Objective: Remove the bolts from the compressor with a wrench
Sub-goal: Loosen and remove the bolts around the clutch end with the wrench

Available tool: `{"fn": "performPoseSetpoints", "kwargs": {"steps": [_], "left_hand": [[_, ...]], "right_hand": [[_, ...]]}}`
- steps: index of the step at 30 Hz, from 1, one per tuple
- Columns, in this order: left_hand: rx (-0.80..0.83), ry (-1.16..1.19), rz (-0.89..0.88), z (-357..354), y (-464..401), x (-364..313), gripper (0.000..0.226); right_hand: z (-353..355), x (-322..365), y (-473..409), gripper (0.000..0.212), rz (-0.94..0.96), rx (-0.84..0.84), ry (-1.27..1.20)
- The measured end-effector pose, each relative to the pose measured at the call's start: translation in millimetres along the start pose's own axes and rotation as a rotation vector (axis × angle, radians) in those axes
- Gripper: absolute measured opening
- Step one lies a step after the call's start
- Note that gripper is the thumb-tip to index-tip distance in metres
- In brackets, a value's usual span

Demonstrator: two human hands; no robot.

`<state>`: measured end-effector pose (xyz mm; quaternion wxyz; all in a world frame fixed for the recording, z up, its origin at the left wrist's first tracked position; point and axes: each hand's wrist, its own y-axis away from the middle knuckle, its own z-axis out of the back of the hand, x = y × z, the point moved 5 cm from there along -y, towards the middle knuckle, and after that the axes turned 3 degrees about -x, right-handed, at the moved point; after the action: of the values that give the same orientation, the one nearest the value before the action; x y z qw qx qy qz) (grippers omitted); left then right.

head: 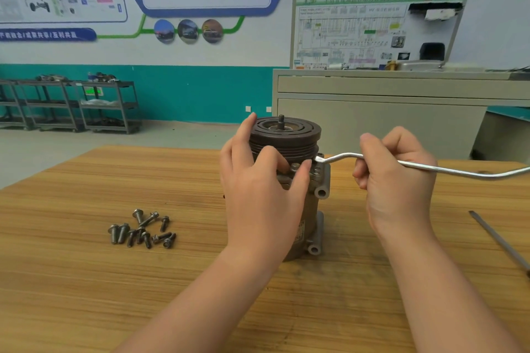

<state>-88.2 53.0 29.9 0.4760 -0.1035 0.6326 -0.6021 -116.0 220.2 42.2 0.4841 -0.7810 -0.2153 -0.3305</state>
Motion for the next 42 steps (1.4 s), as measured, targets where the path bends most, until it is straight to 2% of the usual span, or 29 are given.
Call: {"fn": "performPoseSetpoints", "kwargs": {"steps": [4, 8, 11, 14, 17, 20, 23, 25, 27, 28, 30, 32, 34, 35, 36, 38, 40, 42], "left_hand": [[-0.031, -0.063, -0.078, 2, 0, -7, 0.033], [0.015, -0.068, -0.039, 5, 2, -1, 0.032], [0.037, -0.026, -0.008, 6, 4, 5, 0.021], [0.061, 0.036, 0.016, 5, 4, 8, 0.013], [0.081, 0.085, 0.028, 2, 5, 11, 0.01], [0.127, 0.169, 0.07, -1, 5, 15, 0.012], [0.15, 0.259, 0.128, -3, 3, 18, 0.024], [0.136, 0.304, 0.151, -1, 3, 16, 0.029], [0.154, 0.272, 0.139, 1, 4, 13, 0.026], [0.163, 0.251, 0.125, 1, 5, 14, 0.022], [0.151, 0.241, 0.102, -1, 5, 16, 0.018], [0.132, 0.253, 0.102, -3, 5, 18, 0.015], [0.123, 0.263, 0.104, -4, 5, 19, 0.016], [0.12, 0.267, 0.1, -3, 5, 19, 0.016], [0.119, 0.268, 0.092, -4, 5, 19, 0.016], [0.117, 0.265, 0.084, -4, 6, 21, 0.014], [0.128, 0.26, 0.076, -6, 6, 23, 0.013], [0.152, 0.254, 0.076, -8, 6, 25, 0.013]], "right_hand": [[0, 3, 2, 0.034, -0.044, 0.0, -0.104], [-10, 7, 6, 0.034, -0.065, 0.102, -0.194], [-16, 16, 12, 0.031, 0.041, 0.166, -0.049], [-22, 26, 23, 0.036, 0.171, 0.153, 0.076], [-28, 42, 36, 0.04, 0.37, 0.109, 0.292], [-45, 62, 46, 0.041, 0.53, 0.142, 0.524], [-69, 72, 54, 0.041, 0.527, 0.17, 0.767], [-74, 71, 59, 0.038, 0.502, 0.174, 0.824], [-61, 66, 63, 0.036, 0.417, 0.137, 0.757], [-51, 62, 63, 0.035, 0.313, 0.105, 0.663], [-32, 48, 55, 0.031, 0.002, 0.086, 0.315], [-23, 27, 42, 0.033, -0.391, 0.139, -0.086], [-21, 6, 29, 0.017, -0.751, 0.175, -0.276], [-22, 0, 24, 0.013, -0.872, 0.194, -0.314], [-25, -4, 18, 0.012, -0.937, 0.21, -0.332], [-31, -12, 9, 0.017, -0.946, 0.232, -0.317], [-37, -12, 0, 0.021, -0.851, 0.226, -0.308], [-37, -1, -10, 0.027, -0.657, 0.191, -0.355]]}}
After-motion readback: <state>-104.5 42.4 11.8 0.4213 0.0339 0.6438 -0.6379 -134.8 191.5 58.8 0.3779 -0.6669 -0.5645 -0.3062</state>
